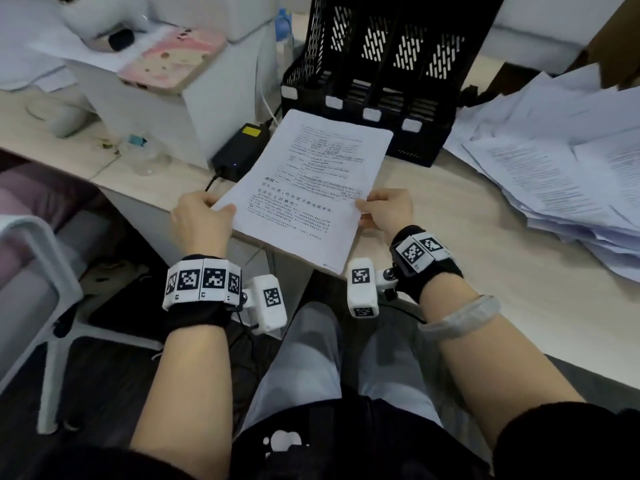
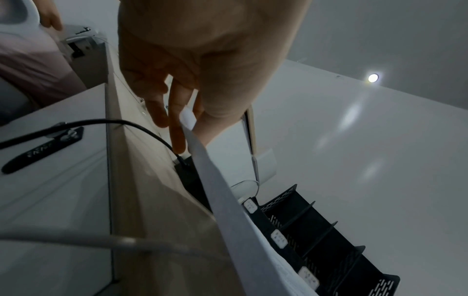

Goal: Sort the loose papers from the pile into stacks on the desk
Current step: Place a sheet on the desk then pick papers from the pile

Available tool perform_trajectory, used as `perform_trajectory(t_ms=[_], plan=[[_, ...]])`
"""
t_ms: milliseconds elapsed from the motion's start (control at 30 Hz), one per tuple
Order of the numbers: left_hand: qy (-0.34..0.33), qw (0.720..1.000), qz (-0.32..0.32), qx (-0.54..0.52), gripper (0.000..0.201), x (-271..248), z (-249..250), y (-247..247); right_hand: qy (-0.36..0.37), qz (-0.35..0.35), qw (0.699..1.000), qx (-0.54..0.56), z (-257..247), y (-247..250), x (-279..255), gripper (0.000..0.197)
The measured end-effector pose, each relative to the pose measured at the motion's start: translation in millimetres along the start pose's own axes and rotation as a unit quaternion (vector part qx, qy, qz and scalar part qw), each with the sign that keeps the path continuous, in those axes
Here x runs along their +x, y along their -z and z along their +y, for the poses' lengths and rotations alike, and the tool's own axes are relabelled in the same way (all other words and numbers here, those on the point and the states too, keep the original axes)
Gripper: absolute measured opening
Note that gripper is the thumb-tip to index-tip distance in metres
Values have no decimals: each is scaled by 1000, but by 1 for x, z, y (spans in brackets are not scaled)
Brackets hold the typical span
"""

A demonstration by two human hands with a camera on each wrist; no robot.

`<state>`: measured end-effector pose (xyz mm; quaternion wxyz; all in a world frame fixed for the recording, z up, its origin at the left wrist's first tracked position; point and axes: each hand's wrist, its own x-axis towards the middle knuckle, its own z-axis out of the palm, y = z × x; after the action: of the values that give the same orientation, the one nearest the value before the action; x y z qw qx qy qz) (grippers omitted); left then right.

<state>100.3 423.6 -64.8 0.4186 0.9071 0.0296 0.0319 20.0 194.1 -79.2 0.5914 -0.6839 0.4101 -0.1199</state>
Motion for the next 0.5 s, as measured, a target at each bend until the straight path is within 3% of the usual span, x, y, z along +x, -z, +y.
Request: perform_trajectory(t_ms=[200,367,500], plan=[[8,999,25,-37,27,3,-9,-5,-26,12,999,32,1,-12,2,9],[-50,994,93,-3,25,-6,9,-7,-13,14,1000,17,3,-6,-2,20],[-120,990,66,-42,23,-16,34,-13,28,37,999,-24,3,11,-11,6]])
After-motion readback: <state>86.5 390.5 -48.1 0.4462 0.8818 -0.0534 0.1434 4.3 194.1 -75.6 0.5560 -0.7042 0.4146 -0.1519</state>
